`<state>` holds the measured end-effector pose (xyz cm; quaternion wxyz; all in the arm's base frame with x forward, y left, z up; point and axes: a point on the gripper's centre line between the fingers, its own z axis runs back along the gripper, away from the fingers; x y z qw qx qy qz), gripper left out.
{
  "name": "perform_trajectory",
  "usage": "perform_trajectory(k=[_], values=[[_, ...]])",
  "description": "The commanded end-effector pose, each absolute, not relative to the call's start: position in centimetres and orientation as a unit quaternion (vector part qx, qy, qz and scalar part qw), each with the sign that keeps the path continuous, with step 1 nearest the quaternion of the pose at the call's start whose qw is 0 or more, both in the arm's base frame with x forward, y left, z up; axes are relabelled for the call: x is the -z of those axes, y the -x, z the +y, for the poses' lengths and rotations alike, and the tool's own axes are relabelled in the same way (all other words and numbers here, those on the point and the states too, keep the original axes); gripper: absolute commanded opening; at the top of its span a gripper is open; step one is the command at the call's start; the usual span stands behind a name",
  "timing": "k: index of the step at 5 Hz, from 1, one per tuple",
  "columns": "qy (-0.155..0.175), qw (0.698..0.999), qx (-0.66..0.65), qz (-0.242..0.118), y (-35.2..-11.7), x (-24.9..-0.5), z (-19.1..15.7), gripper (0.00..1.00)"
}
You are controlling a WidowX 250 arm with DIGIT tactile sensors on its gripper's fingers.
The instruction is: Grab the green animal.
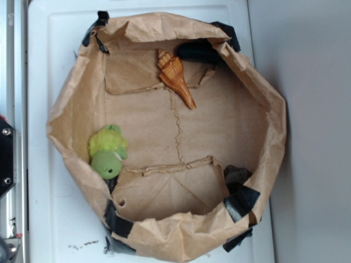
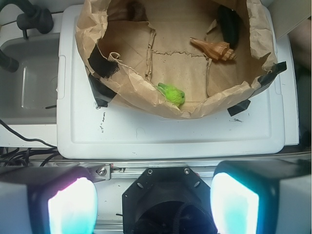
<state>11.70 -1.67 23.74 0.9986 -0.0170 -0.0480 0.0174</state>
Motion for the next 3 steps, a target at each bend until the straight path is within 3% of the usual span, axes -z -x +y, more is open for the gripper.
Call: perform_trajectory(k=[1, 2, 3], values=[[0.017, 0.999, -0.017, -0.048, -11.7, -23.7, -1.7, 1.0], [-0.018, 0.996, -0.079, -0.036, -15.3, -23.7, -1.3, 1.0], [-0.018, 0.996, -0.079, -0.036, -15.3, -23.7, -1.3, 1.0]])
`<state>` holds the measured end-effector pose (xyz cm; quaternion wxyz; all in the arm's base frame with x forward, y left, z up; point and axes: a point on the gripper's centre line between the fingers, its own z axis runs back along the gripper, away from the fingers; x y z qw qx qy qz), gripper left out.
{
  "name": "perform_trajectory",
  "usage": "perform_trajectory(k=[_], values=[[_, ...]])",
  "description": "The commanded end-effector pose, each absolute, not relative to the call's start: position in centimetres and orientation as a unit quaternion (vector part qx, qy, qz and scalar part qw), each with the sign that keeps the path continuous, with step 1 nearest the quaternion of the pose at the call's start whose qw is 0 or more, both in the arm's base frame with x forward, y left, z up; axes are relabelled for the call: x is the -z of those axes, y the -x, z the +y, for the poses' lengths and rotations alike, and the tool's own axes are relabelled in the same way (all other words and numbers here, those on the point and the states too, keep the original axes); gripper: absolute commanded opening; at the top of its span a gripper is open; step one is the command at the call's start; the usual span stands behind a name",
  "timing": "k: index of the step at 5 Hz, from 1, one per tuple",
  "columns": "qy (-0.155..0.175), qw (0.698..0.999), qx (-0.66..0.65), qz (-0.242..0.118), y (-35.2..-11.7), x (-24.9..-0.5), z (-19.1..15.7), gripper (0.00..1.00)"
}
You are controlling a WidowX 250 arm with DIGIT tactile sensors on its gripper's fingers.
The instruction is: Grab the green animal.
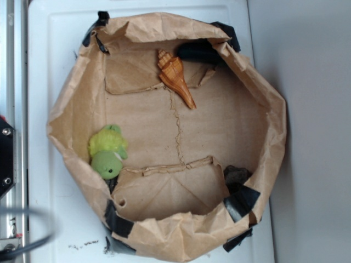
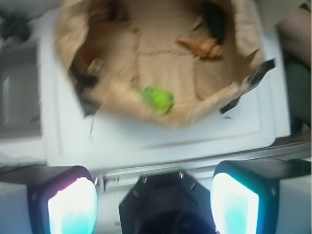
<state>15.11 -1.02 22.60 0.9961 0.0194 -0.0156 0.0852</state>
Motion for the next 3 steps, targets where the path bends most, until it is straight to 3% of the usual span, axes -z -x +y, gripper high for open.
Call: perform_trajectory(k=[1, 2, 3], values=[[-0.018, 0.996, -0.079, -0.036, -15.3, -23.7, -1.3, 1.0], [-0.033, 0.997, 0.046, -0.05, -15.3, -22.9, -1.4, 1.0], [-0.005, 0.985, 0.169, -0.037, -19.2, -22.8, -0.1, 1.0]])
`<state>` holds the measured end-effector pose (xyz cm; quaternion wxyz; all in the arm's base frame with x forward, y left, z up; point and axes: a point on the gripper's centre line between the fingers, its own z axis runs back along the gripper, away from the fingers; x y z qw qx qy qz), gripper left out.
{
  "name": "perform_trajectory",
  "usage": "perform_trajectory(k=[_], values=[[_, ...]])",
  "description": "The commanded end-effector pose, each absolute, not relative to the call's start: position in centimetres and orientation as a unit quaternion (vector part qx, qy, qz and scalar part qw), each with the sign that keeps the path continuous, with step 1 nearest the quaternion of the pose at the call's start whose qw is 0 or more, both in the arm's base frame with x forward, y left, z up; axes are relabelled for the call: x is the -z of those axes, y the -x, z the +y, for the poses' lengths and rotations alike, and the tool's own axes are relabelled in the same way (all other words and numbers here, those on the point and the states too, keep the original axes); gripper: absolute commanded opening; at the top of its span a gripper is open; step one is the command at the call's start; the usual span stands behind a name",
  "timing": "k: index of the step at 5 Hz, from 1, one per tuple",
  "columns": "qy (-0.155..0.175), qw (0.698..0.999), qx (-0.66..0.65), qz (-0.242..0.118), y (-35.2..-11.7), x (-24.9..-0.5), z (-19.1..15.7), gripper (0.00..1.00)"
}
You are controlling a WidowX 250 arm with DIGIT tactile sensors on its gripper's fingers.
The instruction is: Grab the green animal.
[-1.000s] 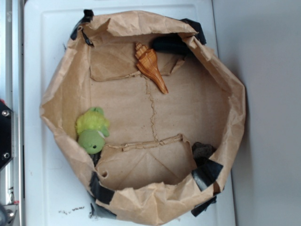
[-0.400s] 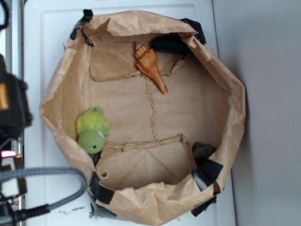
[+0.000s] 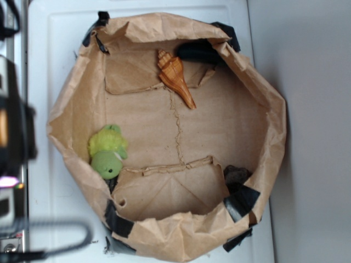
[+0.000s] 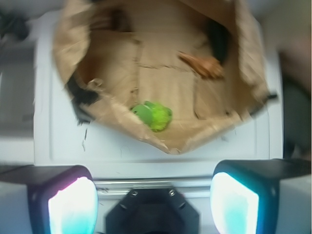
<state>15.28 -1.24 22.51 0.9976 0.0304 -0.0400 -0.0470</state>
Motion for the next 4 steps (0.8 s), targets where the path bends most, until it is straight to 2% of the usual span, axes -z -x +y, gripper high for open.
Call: perform_trajectory(k=[1, 2, 4], values=[[0.001, 0.957, 0.29, -0.007, -22.7, -22.3, 0.2, 1.0], [0.01, 0.951, 0.31, 0.001, -24.9, -22.9, 0.5, 1.0], [0.01, 0.951, 0.31, 0.001, -24.9, -22.9, 0.5, 1.0]])
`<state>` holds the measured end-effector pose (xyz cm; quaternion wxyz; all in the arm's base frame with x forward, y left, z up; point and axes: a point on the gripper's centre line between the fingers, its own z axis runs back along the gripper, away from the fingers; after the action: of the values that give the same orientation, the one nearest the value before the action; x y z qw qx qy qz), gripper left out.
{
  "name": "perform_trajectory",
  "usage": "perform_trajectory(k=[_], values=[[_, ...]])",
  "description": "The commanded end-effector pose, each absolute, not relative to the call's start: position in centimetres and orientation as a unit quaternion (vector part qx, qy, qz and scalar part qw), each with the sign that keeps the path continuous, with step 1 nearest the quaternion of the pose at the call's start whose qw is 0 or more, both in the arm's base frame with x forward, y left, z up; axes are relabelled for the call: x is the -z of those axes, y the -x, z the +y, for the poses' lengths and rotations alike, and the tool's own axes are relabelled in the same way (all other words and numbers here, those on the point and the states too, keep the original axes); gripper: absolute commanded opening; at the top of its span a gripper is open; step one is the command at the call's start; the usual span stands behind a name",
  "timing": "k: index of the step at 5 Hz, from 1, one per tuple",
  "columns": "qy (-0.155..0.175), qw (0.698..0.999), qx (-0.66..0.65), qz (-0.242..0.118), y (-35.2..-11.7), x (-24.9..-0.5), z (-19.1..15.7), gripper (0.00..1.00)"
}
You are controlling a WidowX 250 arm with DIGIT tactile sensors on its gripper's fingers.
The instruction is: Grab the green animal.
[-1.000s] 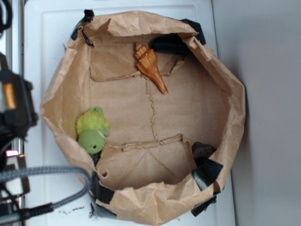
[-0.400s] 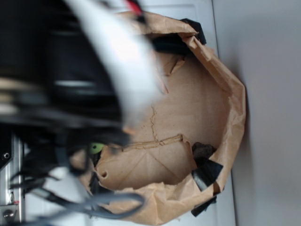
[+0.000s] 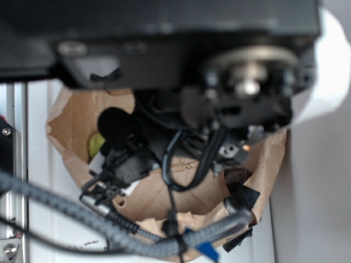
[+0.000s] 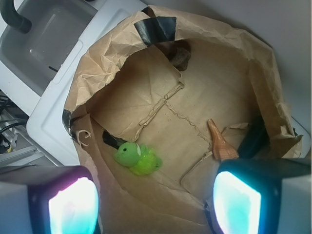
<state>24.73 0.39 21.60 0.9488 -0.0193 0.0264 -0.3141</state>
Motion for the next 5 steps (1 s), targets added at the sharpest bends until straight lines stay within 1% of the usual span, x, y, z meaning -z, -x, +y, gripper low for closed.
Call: perform_trajectory(k=[1, 2, 3, 4, 5], values=[[0.01, 0.951, 0.31, 0.001, -24.9, -22.9, 0.5, 1.0], [-0.031, 0.955, 0.294, 0.023, -25.9, -18.2, 2.0, 1.0], [-0.042, 0.959, 0.278, 0.027, -26.2, -16.3, 3.2, 1.0], [-0.041, 0.966, 0.254, 0.026, -25.8, -13.0, 3.9, 1.0], [-0.043, 0.977, 0.208, 0.014, -25.5, -10.4, 3.4, 1.0]])
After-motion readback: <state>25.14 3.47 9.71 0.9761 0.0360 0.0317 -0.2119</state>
